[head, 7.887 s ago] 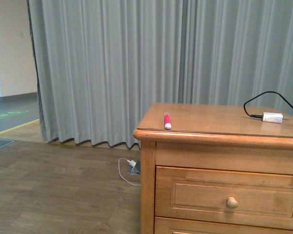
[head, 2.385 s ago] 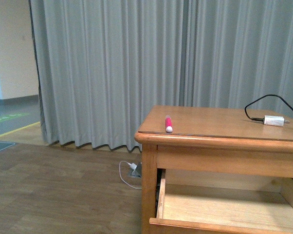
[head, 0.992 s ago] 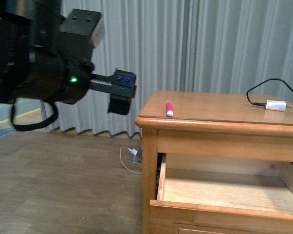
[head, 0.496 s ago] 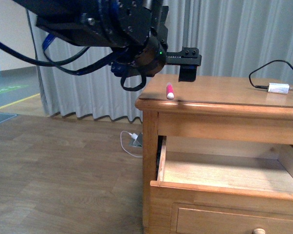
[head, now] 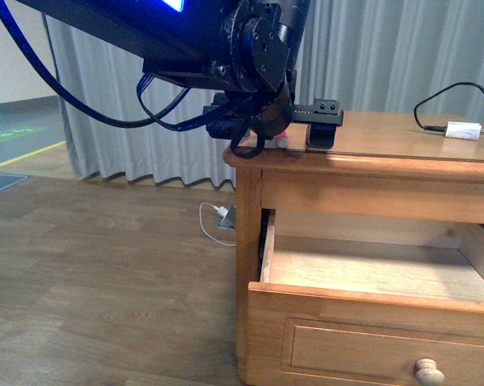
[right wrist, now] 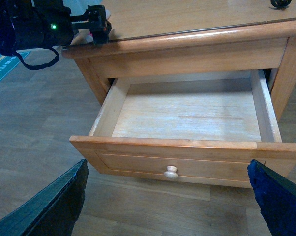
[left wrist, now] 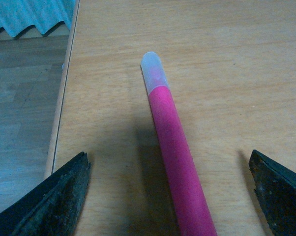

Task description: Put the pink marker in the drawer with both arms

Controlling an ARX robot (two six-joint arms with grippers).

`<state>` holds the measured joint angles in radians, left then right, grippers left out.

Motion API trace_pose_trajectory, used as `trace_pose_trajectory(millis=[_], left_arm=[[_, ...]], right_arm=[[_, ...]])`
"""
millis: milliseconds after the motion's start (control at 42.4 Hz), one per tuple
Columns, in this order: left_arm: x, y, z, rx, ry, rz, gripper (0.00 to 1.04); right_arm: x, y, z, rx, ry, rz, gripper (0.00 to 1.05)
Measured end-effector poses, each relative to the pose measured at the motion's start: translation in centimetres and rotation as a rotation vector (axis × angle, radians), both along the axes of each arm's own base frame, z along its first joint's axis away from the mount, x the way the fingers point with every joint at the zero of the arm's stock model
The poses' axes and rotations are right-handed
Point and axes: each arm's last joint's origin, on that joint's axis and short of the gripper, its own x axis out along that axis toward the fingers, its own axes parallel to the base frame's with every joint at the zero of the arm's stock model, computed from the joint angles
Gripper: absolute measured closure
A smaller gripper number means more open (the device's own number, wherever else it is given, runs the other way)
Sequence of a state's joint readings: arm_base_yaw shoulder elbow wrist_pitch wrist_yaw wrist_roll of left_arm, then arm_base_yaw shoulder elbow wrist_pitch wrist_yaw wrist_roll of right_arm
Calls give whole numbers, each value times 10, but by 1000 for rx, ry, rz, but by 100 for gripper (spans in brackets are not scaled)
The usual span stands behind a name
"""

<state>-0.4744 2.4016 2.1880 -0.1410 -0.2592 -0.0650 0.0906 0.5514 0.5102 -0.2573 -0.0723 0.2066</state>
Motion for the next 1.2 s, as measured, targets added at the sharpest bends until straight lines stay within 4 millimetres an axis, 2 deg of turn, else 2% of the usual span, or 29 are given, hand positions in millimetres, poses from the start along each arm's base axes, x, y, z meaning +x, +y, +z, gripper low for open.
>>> trace_pose_trajectory(millis=[425, 519, 590, 708, 921, 992, 1204], left_arm=[[5, -8, 1, 55, 49, -36, 8], [4, -10, 0, 64, 52, -41, 24], [3, -11, 0, 69, 54, -44, 33], [1, -14, 1, 82, 58, -56, 56], [4, -13, 1, 89, 57, -53, 87], [4, -13, 0, 88, 53, -55, 90], [-5, -5, -1, 61, -9, -159, 90]], right_arm=[[0, 0, 0, 0, 0, 0, 8], [0, 0, 0, 0, 0, 0, 8], [0, 0, 0, 0, 0, 0, 8], [0, 0, 0, 0, 0, 0, 8], [0, 0, 0, 0, 0, 0, 8], [0, 0, 0, 0, 0, 0, 8], [0, 0, 0, 0, 0, 0, 8]])
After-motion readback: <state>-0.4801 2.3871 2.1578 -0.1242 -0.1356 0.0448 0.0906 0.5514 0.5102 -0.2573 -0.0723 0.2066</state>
